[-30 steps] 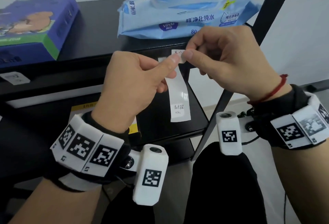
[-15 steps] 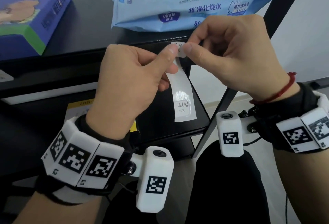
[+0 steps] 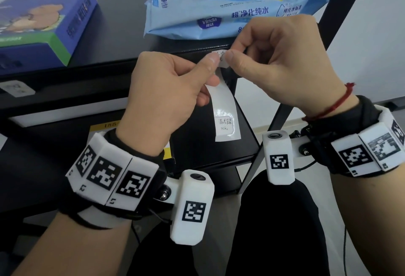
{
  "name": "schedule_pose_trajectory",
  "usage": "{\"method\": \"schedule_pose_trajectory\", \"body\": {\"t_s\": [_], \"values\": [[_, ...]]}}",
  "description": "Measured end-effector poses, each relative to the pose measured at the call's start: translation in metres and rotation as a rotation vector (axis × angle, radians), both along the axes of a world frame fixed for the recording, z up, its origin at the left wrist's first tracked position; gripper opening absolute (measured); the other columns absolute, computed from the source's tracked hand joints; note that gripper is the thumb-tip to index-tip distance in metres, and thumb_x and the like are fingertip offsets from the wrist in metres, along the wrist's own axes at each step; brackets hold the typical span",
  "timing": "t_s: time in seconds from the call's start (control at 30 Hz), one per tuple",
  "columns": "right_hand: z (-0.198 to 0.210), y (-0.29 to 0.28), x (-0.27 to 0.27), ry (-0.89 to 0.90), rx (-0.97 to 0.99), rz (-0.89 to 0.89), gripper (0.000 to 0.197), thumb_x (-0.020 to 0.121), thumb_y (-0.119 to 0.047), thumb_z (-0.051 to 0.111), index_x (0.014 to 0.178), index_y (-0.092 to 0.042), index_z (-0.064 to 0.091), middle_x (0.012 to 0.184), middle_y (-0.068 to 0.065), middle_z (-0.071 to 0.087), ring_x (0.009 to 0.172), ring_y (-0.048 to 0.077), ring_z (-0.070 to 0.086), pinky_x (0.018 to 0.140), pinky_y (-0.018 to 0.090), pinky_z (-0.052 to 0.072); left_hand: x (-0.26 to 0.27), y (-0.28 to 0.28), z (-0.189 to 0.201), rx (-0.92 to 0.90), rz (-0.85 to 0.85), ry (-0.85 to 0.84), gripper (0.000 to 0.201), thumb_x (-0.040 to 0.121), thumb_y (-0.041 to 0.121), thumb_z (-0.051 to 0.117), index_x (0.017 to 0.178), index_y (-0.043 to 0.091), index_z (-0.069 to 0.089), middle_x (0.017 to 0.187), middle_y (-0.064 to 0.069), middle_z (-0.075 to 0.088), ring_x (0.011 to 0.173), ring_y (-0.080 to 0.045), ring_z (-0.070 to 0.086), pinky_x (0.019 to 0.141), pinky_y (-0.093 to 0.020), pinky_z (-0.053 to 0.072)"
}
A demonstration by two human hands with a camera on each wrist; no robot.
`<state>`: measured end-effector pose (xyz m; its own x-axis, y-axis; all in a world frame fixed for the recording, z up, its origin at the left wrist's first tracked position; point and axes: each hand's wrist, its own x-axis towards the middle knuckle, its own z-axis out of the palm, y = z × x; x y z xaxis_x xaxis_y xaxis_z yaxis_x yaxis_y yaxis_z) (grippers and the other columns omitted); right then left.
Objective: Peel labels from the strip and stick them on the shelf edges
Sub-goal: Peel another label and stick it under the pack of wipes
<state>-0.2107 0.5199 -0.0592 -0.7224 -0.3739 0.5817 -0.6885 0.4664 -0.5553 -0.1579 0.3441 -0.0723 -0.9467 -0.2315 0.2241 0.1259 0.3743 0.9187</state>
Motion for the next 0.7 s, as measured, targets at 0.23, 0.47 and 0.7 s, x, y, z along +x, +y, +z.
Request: {"method": "schedule_pose_trajectory", "body": {"t_s": [0.23,0.47,0.7], "values": [[0.0006,-0.0011,0.0003,0.018,-0.008,-0.025,0.015,0.085,-0.020,0.070,0.073,-0.011,0.068,0.053,0.002,0.062,0.045,0.011,0.049,0.055,0.010,0.035,0.0001,0.0000,-0.0001,-0.003,0.001,-0.003,0.033,0.089,0.050,0.074,0.066,0.026,0.080,0.062,-0.008,0.074,0.050,-0.011,0.063,0.079,-0.039,0.060],[0.0007,-0.0022,0.0000,0.027,0.000,-0.056,0.017,0.084,-0.023,0.069,0.072,-0.012,0.068,0.054,0.002,0.063,0.047,0.014,0.051,0.056,0.010,0.036,-0.0015,-0.0008,-0.0011,0.013,-0.005,0.001,0.033,0.089,0.049,0.074,0.065,0.027,0.080,0.063,-0.010,0.074,0.049,-0.012,0.062,0.077,-0.039,0.060],[0.0010,-0.0040,-0.0006,0.024,-0.002,-0.061,0.016,0.084,-0.022,0.069,0.072,-0.010,0.069,0.056,0.005,0.066,0.054,0.023,0.058,0.054,0.012,0.039,-0.0023,-0.0008,-0.0014,0.006,0.000,0.002,0.034,0.089,0.049,0.074,0.064,0.026,0.080,0.060,-0.007,0.073,0.048,-0.010,0.062,0.076,-0.037,0.059]]}}
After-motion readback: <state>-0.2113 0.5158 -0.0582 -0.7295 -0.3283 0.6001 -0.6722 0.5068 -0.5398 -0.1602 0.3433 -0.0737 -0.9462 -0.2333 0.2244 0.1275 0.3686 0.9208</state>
